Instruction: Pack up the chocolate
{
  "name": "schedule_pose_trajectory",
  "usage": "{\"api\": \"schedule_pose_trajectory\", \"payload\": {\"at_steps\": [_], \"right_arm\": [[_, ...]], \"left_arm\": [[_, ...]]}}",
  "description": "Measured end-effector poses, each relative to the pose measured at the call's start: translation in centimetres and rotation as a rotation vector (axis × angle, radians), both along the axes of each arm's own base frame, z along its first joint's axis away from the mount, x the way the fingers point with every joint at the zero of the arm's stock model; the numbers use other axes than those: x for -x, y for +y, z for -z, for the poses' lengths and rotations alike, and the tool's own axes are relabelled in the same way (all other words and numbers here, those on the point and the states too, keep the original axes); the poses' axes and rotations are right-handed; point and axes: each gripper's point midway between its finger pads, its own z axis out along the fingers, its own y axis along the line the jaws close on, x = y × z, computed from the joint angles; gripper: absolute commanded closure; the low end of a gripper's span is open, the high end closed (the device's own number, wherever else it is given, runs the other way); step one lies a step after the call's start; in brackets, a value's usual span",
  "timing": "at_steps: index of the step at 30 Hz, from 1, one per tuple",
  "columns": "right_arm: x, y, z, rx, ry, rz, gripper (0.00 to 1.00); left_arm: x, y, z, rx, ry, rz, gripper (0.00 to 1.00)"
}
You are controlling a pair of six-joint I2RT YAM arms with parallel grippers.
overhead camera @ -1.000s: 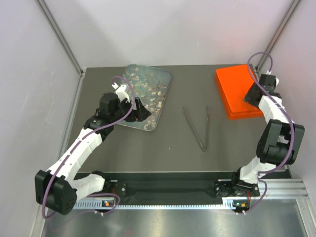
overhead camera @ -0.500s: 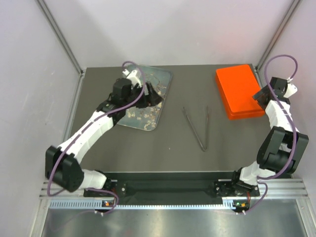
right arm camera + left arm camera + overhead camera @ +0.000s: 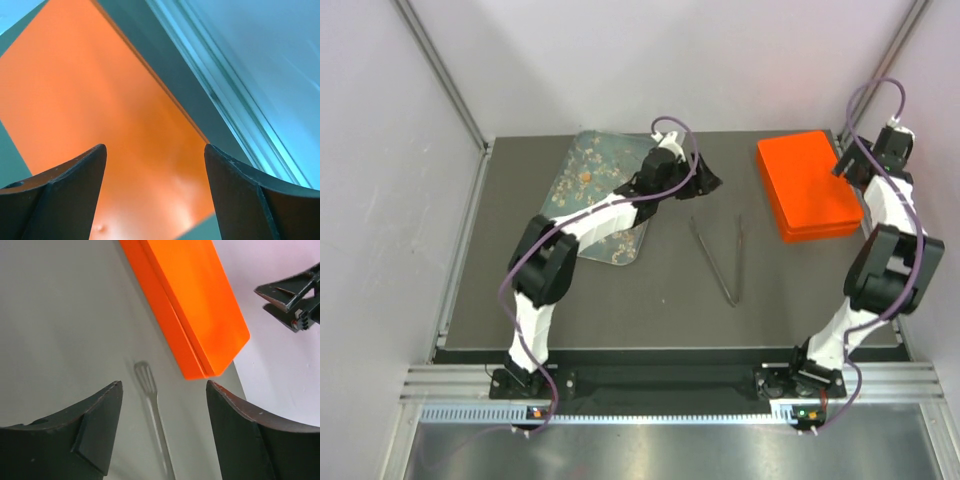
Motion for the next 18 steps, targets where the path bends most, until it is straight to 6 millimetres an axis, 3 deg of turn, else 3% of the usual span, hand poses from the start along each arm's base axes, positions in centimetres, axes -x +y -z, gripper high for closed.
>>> {"api": "schedule_pose_trajectory", "payload": {"at_steps": [3, 9, 18], "right_arm": [[-2.1, 0.4, 1.1, -0.010, 0.001, -0.097, 0.20], [-4.7, 0.5, 4.0, -0.054, 0.021, -0.231, 0.19], [-5.5, -1.7, 6.3, -0.053, 0.070, -0.288, 0.18]], "left_arm": [[-1.4, -2.7, 2.3, 0.048, 0.014, 0.008, 0.30], [-3.7, -6.3, 6.1, 0.098, 0.026, 0.019, 0.30], [-5.0, -10.7, 6.6, 0.213, -0.032, 0.023, 0.31]]}}
